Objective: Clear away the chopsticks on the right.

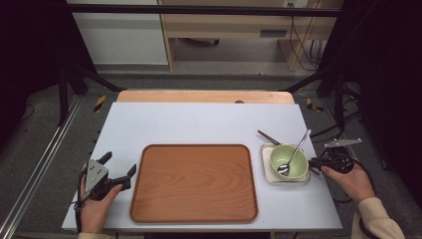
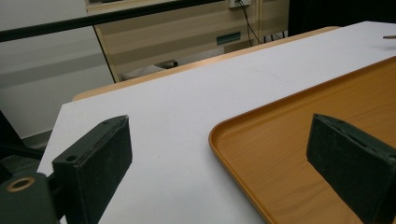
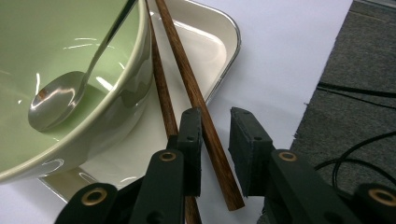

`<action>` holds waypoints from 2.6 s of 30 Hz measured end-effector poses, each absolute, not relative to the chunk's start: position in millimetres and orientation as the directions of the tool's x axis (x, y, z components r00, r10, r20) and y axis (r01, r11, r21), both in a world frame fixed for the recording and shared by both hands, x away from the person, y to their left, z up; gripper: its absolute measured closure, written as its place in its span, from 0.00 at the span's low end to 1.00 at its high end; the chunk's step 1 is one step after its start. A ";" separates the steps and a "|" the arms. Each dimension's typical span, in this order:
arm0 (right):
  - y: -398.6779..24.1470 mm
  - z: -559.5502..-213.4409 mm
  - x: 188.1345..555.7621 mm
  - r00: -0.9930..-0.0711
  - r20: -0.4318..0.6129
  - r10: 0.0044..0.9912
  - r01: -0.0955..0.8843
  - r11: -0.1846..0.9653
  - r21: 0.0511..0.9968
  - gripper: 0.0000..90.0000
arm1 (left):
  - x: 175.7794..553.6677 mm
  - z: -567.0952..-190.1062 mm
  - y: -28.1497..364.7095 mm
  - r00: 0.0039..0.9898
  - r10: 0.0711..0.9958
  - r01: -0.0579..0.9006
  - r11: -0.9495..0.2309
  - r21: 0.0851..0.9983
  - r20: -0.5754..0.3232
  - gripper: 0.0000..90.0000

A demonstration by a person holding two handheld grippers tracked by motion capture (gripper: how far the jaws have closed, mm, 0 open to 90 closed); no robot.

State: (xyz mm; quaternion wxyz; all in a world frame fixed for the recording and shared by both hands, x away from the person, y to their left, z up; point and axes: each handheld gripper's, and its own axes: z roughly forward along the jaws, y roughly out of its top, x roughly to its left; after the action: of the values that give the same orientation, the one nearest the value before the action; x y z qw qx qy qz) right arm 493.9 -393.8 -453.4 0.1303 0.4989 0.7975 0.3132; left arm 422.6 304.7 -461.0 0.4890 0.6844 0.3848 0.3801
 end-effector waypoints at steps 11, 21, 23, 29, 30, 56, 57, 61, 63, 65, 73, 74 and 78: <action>-395.2 -453.6 491.3 -0.486 0.168 0.858 0.721 0.286 0.631 0.94 | 422.7 -461.3 305.0 0.414 0.899 0.156 -0.223 0.962 0.141 0.07; -399.0 -428.7 474.6 -0.376 0.140 0.916 0.689 0.176 0.703 0.94 | 422.5 -461.0 306.6 0.404 0.904 0.153 -0.218 0.964 0.141 0.07; -397.7 -426.1 467.7 -0.341 0.148 0.928 0.680 0.134 0.721 0.94 | 422.1 -461.0 306.1 0.405 0.903 0.154 -0.220 0.963 0.142 0.07; -391.0 -435.2 457.7 -0.230 0.194 0.954 0.668 0.010 0.744 0.94 | 422.5 -462.3 304.7 0.409 0.902 0.154 -0.221 0.963 0.141 0.07; -390.3 -434.8 457.9 -0.221 0.187 0.957 0.671 0.011 0.741 0.94 | 423.0 -462.7 304.5 0.410 0.902 0.153 -0.218 0.964 0.139 0.07; -369.7 -378.9 424.5 -0.146 0.096 0.985 0.477 -0.015 0.879 0.94 | 424.2 -464.0 312.9 0.394 0.910 0.156 -0.209 0.965 0.133 0.07; -365.8 -375.0 423.4 -0.158 0.093 0.983 0.473 -0.007 0.881 0.94 | 424.0 -463.8 313.0 0.393 0.909 0.155 -0.210 0.965 0.135 0.07; -334.2 -356.7 420.1 -0.240 0.052 0.969 0.445 0.062 0.893 0.94 | 423.8 -463.1 314.0 0.388 0.912 0.150 -0.200 0.968 0.129 0.07; -319.5 -353.0 419.6 -0.278 0.028 0.960 0.443 0.102 0.891 0.94 | 423.6 -462.4 314.9 0.386 0.914 0.150 -0.194 0.969 0.124 0.07; -300.5 -351.1 418.3 -0.317 0.029 0.948 0.451 0.124 0.884 0.94 | 423.6 -461.9 315.4 0.384 0.915 0.148 -0.191 0.970 0.121 0.07; -241.5 -365.1 416.2 -0.419 0.030 0.907 0.505 0.206 0.839 0.94 | 423.5 -462.8 317.8 0.379 0.918 0.150 -0.183 0.972 0.114 0.07; -235.9 -367.0 416.4 -0.430 0.034 0.902 0.510 0.211 0.834 0.94 | 423.2 -462.8 318.3 0.379 0.918 0.150 -0.184 0.971 0.116 0.07; -215.1 -374.9 414.1 -0.466 0.058 0.883 0.536 0.230 0.812 0.94 | 422.6 -462.9 319.2 0.374 0.921 0.149 -0.175 0.973 0.108 0.07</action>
State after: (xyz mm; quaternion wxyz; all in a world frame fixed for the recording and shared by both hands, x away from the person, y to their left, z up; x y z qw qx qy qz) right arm 414.1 -215.1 -374.9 0.2141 0.4703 0.7544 0.4047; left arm 422.6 319.2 -462.9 0.4990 0.6620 0.4041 0.3865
